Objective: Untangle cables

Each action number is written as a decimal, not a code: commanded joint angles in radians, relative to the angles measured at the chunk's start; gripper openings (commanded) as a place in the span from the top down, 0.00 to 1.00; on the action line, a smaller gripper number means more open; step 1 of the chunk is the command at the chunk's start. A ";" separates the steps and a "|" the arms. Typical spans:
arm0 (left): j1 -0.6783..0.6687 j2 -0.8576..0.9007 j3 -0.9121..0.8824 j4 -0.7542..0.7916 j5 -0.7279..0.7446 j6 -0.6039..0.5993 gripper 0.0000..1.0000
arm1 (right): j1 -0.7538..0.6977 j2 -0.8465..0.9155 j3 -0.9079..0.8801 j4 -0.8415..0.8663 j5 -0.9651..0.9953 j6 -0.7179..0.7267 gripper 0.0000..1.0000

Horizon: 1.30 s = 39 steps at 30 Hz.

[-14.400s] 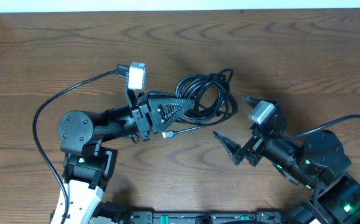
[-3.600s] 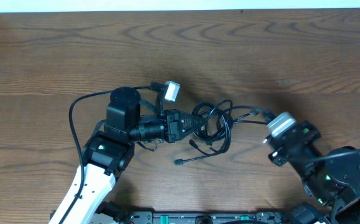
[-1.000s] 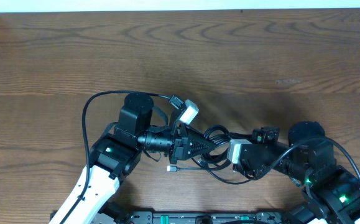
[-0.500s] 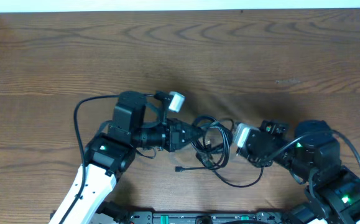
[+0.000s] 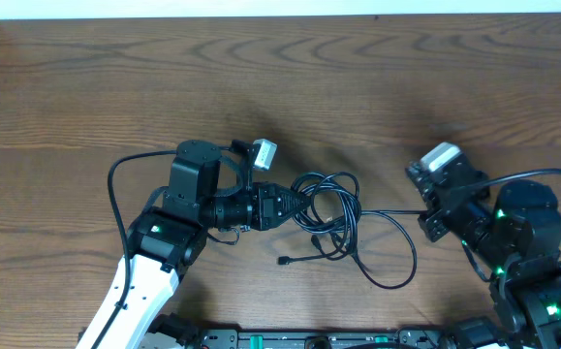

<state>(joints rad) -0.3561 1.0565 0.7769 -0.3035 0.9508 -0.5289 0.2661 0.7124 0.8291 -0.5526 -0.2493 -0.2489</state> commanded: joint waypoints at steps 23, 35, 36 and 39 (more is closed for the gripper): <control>0.011 -0.013 0.021 0.020 0.281 0.516 0.93 | -0.035 0.008 0.008 -0.078 -0.446 -0.597 0.11; -0.082 -0.013 0.021 0.021 0.280 0.686 0.93 | -0.035 0.083 0.008 -0.079 -0.645 -0.721 0.43; -0.086 -0.013 0.021 0.021 0.279 0.691 0.93 | -0.035 0.090 0.008 -0.080 -0.656 -0.721 0.44; -0.086 -0.013 0.021 0.021 0.269 0.689 0.93 | -0.035 0.105 0.008 -0.090 -0.687 -0.721 0.44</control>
<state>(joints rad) -0.4397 1.0565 0.7769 -0.2886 1.1915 0.1120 0.2367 0.8074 0.8291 -0.6346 -0.8661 -0.9501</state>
